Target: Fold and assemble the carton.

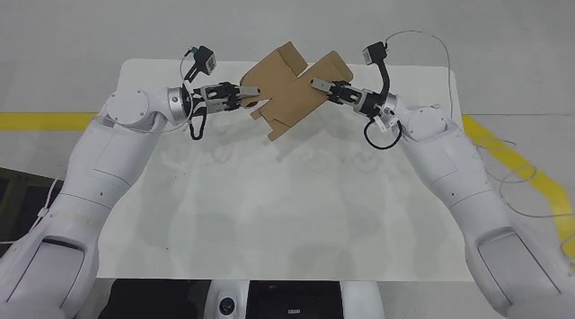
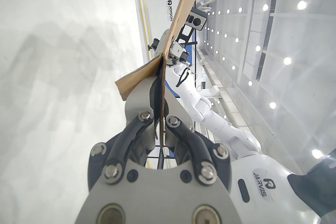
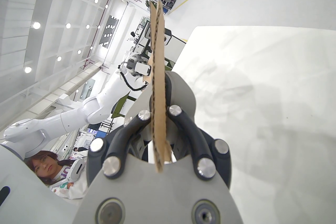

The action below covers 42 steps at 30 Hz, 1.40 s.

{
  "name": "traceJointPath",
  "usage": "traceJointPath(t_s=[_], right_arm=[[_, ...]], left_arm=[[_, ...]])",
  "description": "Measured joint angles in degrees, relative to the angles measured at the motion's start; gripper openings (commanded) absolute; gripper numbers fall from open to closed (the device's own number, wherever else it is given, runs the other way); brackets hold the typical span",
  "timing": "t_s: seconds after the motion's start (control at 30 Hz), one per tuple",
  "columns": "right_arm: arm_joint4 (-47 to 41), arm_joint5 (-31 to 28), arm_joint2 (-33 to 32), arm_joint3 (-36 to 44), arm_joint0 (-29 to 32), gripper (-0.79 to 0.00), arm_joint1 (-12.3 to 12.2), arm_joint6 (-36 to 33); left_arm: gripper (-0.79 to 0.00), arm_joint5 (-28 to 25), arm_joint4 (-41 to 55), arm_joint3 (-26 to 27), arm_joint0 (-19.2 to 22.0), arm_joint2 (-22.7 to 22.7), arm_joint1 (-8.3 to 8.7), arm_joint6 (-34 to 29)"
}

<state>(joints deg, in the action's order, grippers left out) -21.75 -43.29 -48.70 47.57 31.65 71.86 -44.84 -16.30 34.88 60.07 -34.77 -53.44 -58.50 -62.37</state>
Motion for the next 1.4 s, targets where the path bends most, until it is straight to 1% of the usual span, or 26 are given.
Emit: traceJointPath(t_s=[0.13,0.3,0.43,0.5,0.57,0.63,0.67,0.7,0.77,0.8,0.87,0.97,1.1,1.2,1.37,1.4], right_arm=[[0.06,-0.33,-1.49,-1.29,0.16,0.0,-0.29,0.31],[4.03,-2.03,-4.58,-3.18,-0.07,0.0,-1.64,0.99],[6.68,-4.2,-7.04,-1.61,-0.28,0.0,-3.04,-1.96],[7.24,-3.92,-7.96,-0.42,-0.28,0.0,-3.62,-3.82],[5.73,-3.65,-8.61,1.94,-0.02,0.0,-4.07,-7.12],[2.57,-3.86,-8.6,4.84,0.22,-0.037,-4.32,-11.54],[1.38,-3.26,-8.25,6.34,0.29,-0.043,-4.42,-13.05],[0.53,-2.25,-7.72,7.94,0.35,-0.08,-4.55,-14.25],[-0.47,-0.16,-6.45,11.44,0.34,-0.237,-5.03,-16.07],[-0.89,0.35,-5.95,12.73,0.32,-0.379,-5.27,-16.52],[-1.96,1.34,-4.73,15.24,0.17,-0.453,-5.92,-17.5],[-3.44,2.84,-2.62,17.94,-0.35,-0.508,-6.89,-19.02],[-3.63,3.02,0.47,19.47,-1.67,-0.526,-8.18,-19.2],[-4.1,2.0,2.52,18.76,-2.97,-0.548,-8.99,-18.18],[-2.78,0.74,6.84,16.46,-5.95,-0.542,-9.83,-16.92],[-2.73,0.54,7.67,16.12,-6.49,-0.551,-9.88,-16.7]], left_arm=[[-0.785,-0.73,0.17,0.35,0.14,-0.98,-0.06,-0.49],[-0.785,-3.24,-1.09,1.66,-0.05,-2.77,0.23,-1.18],[-0.785,-5.32,-2.57,3.23,-0.71,-4.15,0.58,-1.65],[-0.785,-6.44,-3.6,4.14,-1.09,-4.67,0.75,-2.08],[-0.785,-8.07,-5.02,5.3,-1.64,-5.27,0.97,-2.52],[-0.785,-9.52,-6.37,6.5,-2.31,-5.82,1.19,-2.89],[-0.785,-10.09,-7.0,7.0,-2.59,-6.05,1.29,-3.01],[-0.785,-10.64,-7.62,7.49,-2.85,-6.25,1.37,-3.12],[-0.785,-11.85,-9.12,8.61,-3.42,-6.67,1.57,-3.41],[-0.785,-12.34,-9.7,9.07,-3.67,-6.81,1.64,-3.57],[-0.785,-13.45,-10.99,10.08,-4.21,-7.14,1.82,-4.06],[-0.785,-14.93,-12.37,11.4,-4.96,-7.57,2.04,-4.76],[-0.785,-16.81,-13.75,13.06,-5.88,-7.9,2.33,-6.38],[-0.785,-17.5,-14.24,13.96,-6.53,-8.08,2.49,-7.14],[-0.785,-18.15,-14.83,15.72,-7.34,-8.35,2.77,-7.5],[-0.785,-17.97,-14.54,16.0,-7.51,-8.34,2.82,-7.66]])
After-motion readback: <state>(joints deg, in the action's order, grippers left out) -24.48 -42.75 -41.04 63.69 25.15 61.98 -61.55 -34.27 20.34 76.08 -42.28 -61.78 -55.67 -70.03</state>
